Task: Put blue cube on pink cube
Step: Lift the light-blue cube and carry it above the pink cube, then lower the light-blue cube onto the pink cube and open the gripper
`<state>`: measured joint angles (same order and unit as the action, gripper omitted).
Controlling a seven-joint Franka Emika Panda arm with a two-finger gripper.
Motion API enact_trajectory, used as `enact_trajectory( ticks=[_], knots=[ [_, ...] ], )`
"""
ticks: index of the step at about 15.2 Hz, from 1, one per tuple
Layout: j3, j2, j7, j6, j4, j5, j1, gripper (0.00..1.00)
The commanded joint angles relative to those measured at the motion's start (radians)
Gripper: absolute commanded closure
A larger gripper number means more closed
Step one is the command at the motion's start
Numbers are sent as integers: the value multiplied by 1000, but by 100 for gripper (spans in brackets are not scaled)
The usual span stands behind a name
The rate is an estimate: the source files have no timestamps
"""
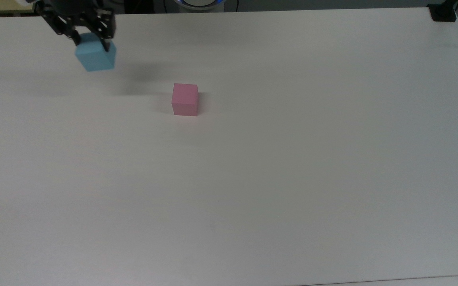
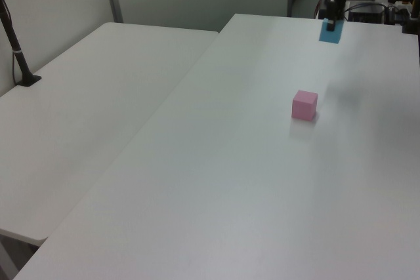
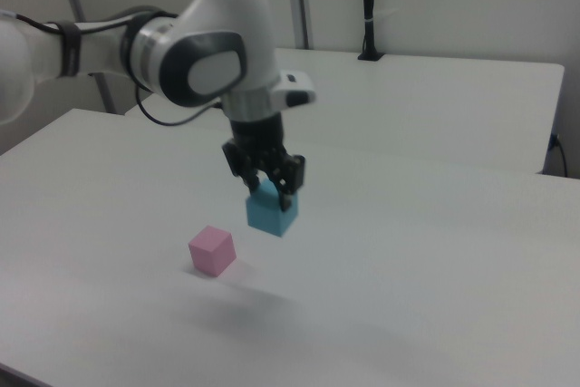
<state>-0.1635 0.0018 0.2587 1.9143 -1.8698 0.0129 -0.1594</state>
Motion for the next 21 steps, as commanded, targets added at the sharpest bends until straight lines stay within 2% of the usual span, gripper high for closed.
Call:
enact_trajectory(
  ticks=[1,3,6,9,14,18,21],
  knots=[
    [-21,-11,-107,-29,9,9,122,40],
    [-19,-8,-165,-26,9,9,182,40],
    [12,1,-265,-29,2,9,239,40],
    [30,7,-305,-26,-8,7,242,40],
    [33,7,-326,2,-64,1,267,40],
    [35,23,-366,121,-138,-13,293,40],
    [36,69,-404,182,-140,-40,304,40]
  ],
)
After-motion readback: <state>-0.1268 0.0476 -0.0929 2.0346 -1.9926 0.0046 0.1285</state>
